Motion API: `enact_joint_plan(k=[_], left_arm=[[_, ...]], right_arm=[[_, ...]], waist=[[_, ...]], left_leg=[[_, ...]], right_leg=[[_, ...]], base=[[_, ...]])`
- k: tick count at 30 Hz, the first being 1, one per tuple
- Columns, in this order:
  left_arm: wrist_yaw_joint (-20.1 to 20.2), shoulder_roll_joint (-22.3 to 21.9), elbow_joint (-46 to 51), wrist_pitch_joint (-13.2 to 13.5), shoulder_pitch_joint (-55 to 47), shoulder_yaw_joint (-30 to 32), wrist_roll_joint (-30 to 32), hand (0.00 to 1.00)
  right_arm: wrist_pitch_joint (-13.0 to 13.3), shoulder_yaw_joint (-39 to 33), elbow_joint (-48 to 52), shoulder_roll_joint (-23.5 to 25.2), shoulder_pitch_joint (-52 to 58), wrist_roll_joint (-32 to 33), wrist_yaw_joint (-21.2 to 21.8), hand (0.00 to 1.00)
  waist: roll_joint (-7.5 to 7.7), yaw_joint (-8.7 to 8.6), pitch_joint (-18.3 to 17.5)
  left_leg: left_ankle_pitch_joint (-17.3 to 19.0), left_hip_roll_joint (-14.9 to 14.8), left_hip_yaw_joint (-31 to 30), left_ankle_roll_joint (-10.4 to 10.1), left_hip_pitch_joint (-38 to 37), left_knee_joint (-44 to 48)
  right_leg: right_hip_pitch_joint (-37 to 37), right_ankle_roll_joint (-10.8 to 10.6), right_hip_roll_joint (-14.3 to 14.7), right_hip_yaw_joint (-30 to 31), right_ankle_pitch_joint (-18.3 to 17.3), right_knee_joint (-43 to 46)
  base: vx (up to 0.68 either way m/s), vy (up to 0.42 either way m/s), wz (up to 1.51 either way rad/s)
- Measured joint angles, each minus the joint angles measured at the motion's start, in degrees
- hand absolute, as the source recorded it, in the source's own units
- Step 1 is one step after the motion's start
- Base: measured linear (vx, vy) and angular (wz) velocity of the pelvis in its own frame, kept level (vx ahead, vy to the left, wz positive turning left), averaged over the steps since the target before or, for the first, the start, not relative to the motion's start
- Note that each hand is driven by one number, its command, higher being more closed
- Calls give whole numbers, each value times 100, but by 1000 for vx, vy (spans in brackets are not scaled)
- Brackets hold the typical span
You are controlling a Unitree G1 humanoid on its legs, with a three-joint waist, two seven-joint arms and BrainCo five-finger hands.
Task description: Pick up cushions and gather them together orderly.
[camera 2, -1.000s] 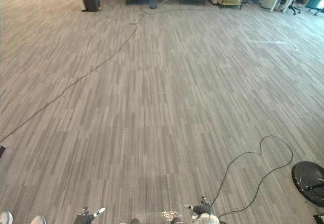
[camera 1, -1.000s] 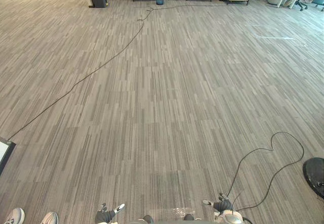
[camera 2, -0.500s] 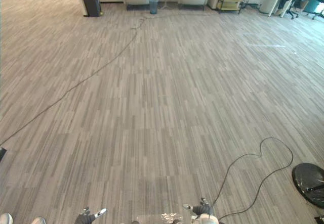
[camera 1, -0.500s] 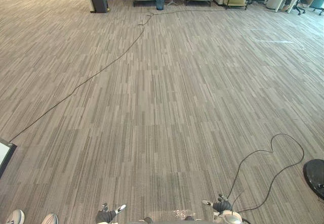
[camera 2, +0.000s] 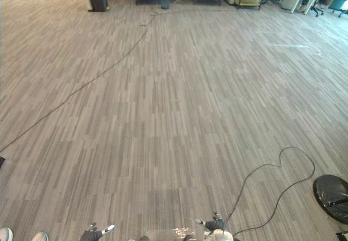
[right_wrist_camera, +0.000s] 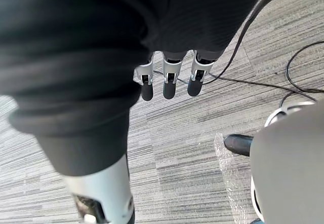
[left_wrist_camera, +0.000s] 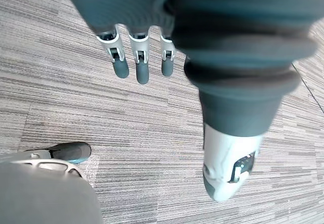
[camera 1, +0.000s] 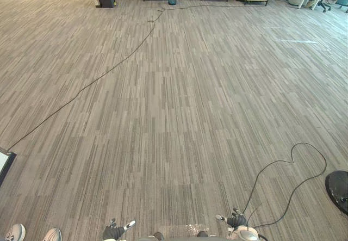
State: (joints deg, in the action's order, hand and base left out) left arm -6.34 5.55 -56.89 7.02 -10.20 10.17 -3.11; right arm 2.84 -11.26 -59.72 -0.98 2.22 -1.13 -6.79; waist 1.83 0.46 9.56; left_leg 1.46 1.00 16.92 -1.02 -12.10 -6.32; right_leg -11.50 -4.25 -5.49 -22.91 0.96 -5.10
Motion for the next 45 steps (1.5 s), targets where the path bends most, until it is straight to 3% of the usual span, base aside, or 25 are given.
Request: enact_joint_plan(k=[8, 9, 11, 13, 14, 15, 17, 19, 20, 24, 25, 28, 30, 31, 33, 35, 36, 37, 38, 39, 40, 41, 42, 44, 45], left_arm=[[5, 50, 20, -6, 24, -2, -109, 0], [4, 75, 71, -11, 106, -2, -157, 0], [6, 26, 81, -17, 80, 0, -171, 0], [13, 37, 84, -24, 57, -2, -169, 0], [10, 49, 130, -21, 69, 4, -191, 0], [9, 64, 134, -14, 79, 23, -230, 0], [4, -4, 185, -1, 126, 80, -404, 0], [-3, -56, 213, -4, 128, 201, -500, 0], [-16, -97, 202, -17, 84, 254, -618, 0], [-42, -62, 221, -14, 156, 435, -719, 0], [-41, -67, 217, -18, 155, 535, -720, 0], [-45, -80, 219, -22, 156, 627, -715, 0], [-28, 1, 246, -41, 139, 558, -717, 0], [-28, 1, 256, -43, 131, 555, -718, 0], [-79, 7, 391, -46, 14, 483, -723, 0], [-77, 28, 462, -32, 23, 384, -722, 0], [-75, 25, 459, -35, 63, 372, -722, 0], [-75, -34, 457, -34, 160, 362, -721, 0], [-73, -108, 456, -25, 258, 336, -718, 0], [-74, -122, 457, -21, 273, 334, -714, 0], [-76, -141, 447, -14, 275, 297, -715, 0], [-82, -130, 417, -18, 288, 259, -713, 0], [-78, -145, 404, -16, 304, 242, -699, 0], [-35, -434, 302, 9, 332, 170, -585, 0], [-13, -468, 271, 8, 359, 168, -584, 0]], right_arm=[[5, 32, 7, 8, 5, 93, 0, 0], [14, 30, 39, -3, -16, 173, 1, 0], [14, 25, 57, -124, -15, 243, 4, 0], [16, 40, 160, -137, 27, 265, -5, 0], [13, 38, 213, -140, 35, 352, -4, 0], [12, 41, 247, -135, 9, 355, -5, 0], [11, 32, 258, -173, -27, 366, -11, 0], [9, 37, 262, -185, -42, 366, -17, 0], [1, 53, 263, -191, -49, 367, -40, 0], [13, 248, 264, -11, -243, 359, -34, 0], [19, 251, 264, -2, -240, 347, -28, 0], [49, 255, 253, 9, -233, 337, 0, 0], [45, 324, 250, 37, -222, 333, 27, 0], [44, 335, 247, 39, -222, 334, 32, 0], [57, 374, 265, 22, -267, 330, 65, 0], [73, 372, 303, 7, -365, 330, 70, 0], [72, 371, 329, -20, -431, 330, 73, 0], [71, 380, 397, -116, -471, 331, 86, 0], [69, 380, 458, -213, -490, 331, 95, 0], [71, 372, 479, -218, -481, 342, 103, 0], [66, 370, 477, -219, -444, 337, 111, 0], [71, 363, 489, -225, -395, 344, 134, 0], [74, 358, 490, -256, -418, 337, 130, 0], [116, 335, 531, -404, -544, 326, 186, 0], [114, 319, 523, -407, -573, 327, 193, 0]], waist=[[61, 5, -14], [62, 7, 53], [-118, 65, 141], [-133, 73, 189], [-110, 147, 260], [-61, 196, 295], [-132, 267, 309], [-133, 282, 335], [-85, 330, 367], [212, 504, 490], [238, 565, 484], [267, 563, 467], [349, 515, 498], [328, 512, 513], [292, 439, 523], [279, 287, 522], [258, 261, 531], [148, 231, 600], [15, 203, 678], [15, 187, 678], [82, 141, 668], [164, 82, 634], [102, 47, 618], [-476, 34, 456], [-537, 35, 475]], left_leg=[[230, -55, -9, 16, 468, 306], [769, -287, 33, -30, 1130, 1447], [1337, -723, 96, -101, 1596, 2705], [1426, -1076, 337, -177, 1885, 3867], [1387, -1341, 436, -375, 2266, 4838], [1483, -1400, 434, -404, 2383, 5011], [1608, -1469, 428, -339, 2835, 4590], [1187, -1337, 415, -354, 3015, 3401], [471, -1180, 486, -349, 2898, 2955], [922, -915, 881, 154, 2817, 3196], [1217, -934, 929, 279, 2792, 3542], [1613, -901, 985, 277, 2521, 3624], [1805, -731, 985, 273, 1817, 3199], [1846, -733, 979, 284, 1736, 3159], [1933, -733, 970, 187, 988, 2678], [1888, -756, 959, 37, 523, 2237], [1874, -756, 952, -26, 419, 2136], [1851, -820, 959, -88, 166, 1927], [1815, -899, 953, -158, -160, 1691], [1785, -887, 936, -211, -244, 1607], [1735, -811, 882, -332, -549, 1400], [1779, -751, 667, -507, -954, 1306], [1782, -811, 595, -525, -1044, 1311], [1566, -1602, 172, -766, -473, 2883], [1379, -1754, 71, -766, -256, 3437]], right_leg=[[274, 25, -3, -127, -143, 30], [485, 47, -39, -218, -283, 269], [549, 82, 88, -217, -510, 592], [423, 105, 120, -238, -707, 779], [214, 132, 100, -227, -767, 761], [163, 136, 66, -224, -798, 761], [133, 18, -68, -188, -898, 765], [140, -138, -270, -137, -995, 767], [126, -370, -463, -16, -1123, 748], [89, -406, -591, 191, -1057, 899], [-58, -496, -664, 231, -1051, 889], [393, -763, -980, 399, -1244, 2335], [1364, -462, -1462, 602, -799, 4910], [1444, -445, -1477, 608, -814, 5139], [2047, -38, -1423, 331, -1221, 6051], [2698, 217, -1303, -167, -1588, 5688], [2894, 246, -1257, -247, -1596, 5421], [3154, 283, -1051, -498, -1497, 4457], [3283, 258, -808, -780, -1040, 3153], [3303, 254, -720, -835, -844, 2751], [3373, 281, -550, -770, -271, 1753], [3352, 711, -424, -431, 460, 1541], [3372, 827, -390, -329, 658, 1730], [3595, 935, -108, -402, -102, 2760], [3527, 943, -49, -448, -224, 2796]], base=[[12, 0, 6], [37, -35, 23], [64, 7, 5], [132, 68, 16], [179, 69, 11], [225, 131, -9], [212, 185, -11], [218, 246, -18], [330, 299, -28], [435, 174, -31], [377, 118, -17], [317, 164, -12], [408, 130, 6], [362, 5, -6], [384, -22, -11], [371, -30, 17], [444, -73, 25], [603, -122, 28], [516, -105, 30], [680, -154, 40], [609, -171, 53], [749, -212, 51], [653, -225, 30], [639, -277, -9], [620, -272, -17]])
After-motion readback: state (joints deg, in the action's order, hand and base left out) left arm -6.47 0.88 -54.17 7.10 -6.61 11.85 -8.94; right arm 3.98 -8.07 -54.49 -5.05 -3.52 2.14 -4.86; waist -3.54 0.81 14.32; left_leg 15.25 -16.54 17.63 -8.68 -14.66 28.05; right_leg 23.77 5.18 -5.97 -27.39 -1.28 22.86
